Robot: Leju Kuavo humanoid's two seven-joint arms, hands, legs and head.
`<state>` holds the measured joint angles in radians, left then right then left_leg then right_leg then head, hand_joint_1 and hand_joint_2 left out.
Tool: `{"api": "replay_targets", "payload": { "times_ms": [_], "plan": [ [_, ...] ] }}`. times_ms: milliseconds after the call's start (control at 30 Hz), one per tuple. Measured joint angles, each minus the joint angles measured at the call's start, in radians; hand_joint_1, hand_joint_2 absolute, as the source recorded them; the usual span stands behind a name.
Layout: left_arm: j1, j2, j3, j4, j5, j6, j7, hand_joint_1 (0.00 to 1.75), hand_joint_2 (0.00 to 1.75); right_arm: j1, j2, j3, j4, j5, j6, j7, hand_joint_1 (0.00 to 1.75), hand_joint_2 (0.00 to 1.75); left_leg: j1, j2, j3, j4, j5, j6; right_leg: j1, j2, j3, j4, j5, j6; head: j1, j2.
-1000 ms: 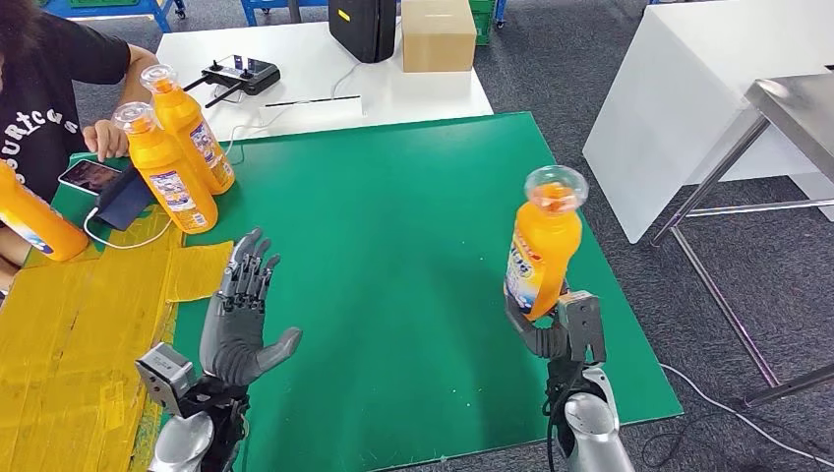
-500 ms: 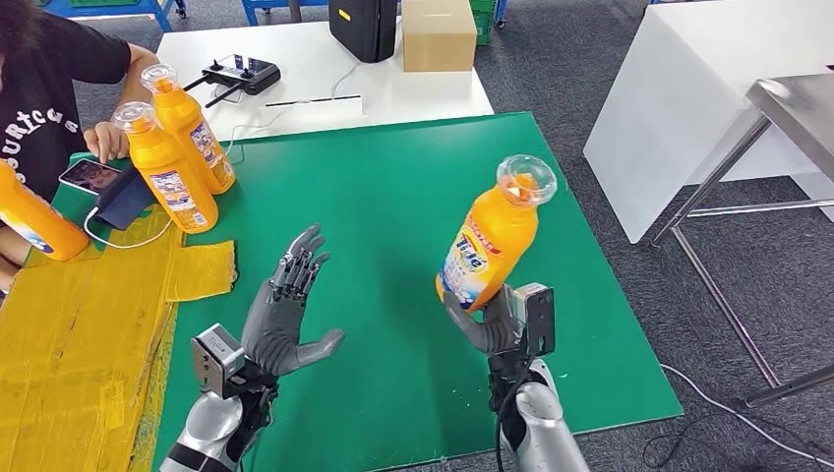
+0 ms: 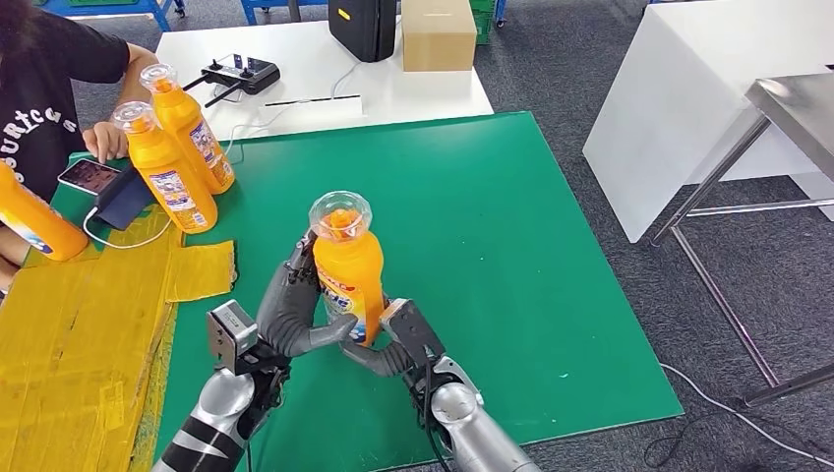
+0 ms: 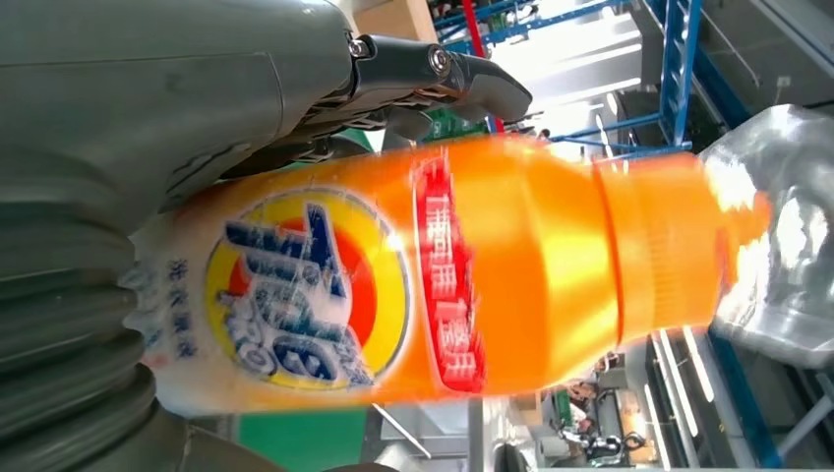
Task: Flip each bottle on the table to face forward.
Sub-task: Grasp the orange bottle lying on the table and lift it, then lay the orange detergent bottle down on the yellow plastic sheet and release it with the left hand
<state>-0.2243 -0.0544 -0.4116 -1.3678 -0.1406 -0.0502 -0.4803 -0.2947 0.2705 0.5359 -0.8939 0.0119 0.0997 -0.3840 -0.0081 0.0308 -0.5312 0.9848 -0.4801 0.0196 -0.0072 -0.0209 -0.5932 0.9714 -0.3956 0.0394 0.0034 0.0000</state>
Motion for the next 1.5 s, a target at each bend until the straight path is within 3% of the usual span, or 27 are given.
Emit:
{"api": "replay_targets", "payload": {
  "times_ms": [267,900,1200,1367,1500],
  "plan": [
    [-0.026,0.005,0.001,0.037,0.006,0.002,0.000,0.00,1.75,-0.039,0.018,0.099,0.133,-0.002,0.005,0.001,1.75,1.75,0.000,0.000,0.000,0.000,0.000,0.000,0.000,0.000,-0.001,0.000,0.000,0.000,0.000,0.000],
    [-0.026,0.006,0.001,0.055,0.008,0.021,0.000,0.00,1.75,-0.045,0.019,0.116,0.192,-0.021,0.000,-0.003,1.75,1.75,0.000,0.000,-0.001,0.000,0.000,0.000,0.000,0.000,-0.001,0.000,0.000,0.000,0.000,0.000],
    [-0.049,0.008,-0.023,0.086,-0.145,0.137,0.041,0.00,1.75,-0.036,0.011,0.114,0.184,-0.013,-0.044,-0.003,1.75,1.75,0.000,0.000,-0.001,0.000,0.000,0.000,0.000,0.000,-0.001,0.000,0.000,0.000,0.000,0.000],
    [-0.075,0.041,-0.040,0.137,-0.153,-0.010,0.068,0.00,1.75,-0.017,-0.002,0.112,0.170,0.013,-0.060,-0.001,1.75,1.75,0.000,0.000,-0.001,0.000,0.000,0.000,0.000,0.000,-0.001,0.000,0.000,0.000,0.000,0.000],
    [-0.082,0.078,-0.048,0.171,-0.148,-0.095,0.064,0.00,0.00,-0.006,-0.007,0.111,0.158,0.035,-0.070,-0.002,1.75,1.75,0.000,0.000,-0.001,0.000,0.000,0.000,0.000,0.000,-0.001,0.000,0.000,0.000,0.000,0.000]
  ]
}}
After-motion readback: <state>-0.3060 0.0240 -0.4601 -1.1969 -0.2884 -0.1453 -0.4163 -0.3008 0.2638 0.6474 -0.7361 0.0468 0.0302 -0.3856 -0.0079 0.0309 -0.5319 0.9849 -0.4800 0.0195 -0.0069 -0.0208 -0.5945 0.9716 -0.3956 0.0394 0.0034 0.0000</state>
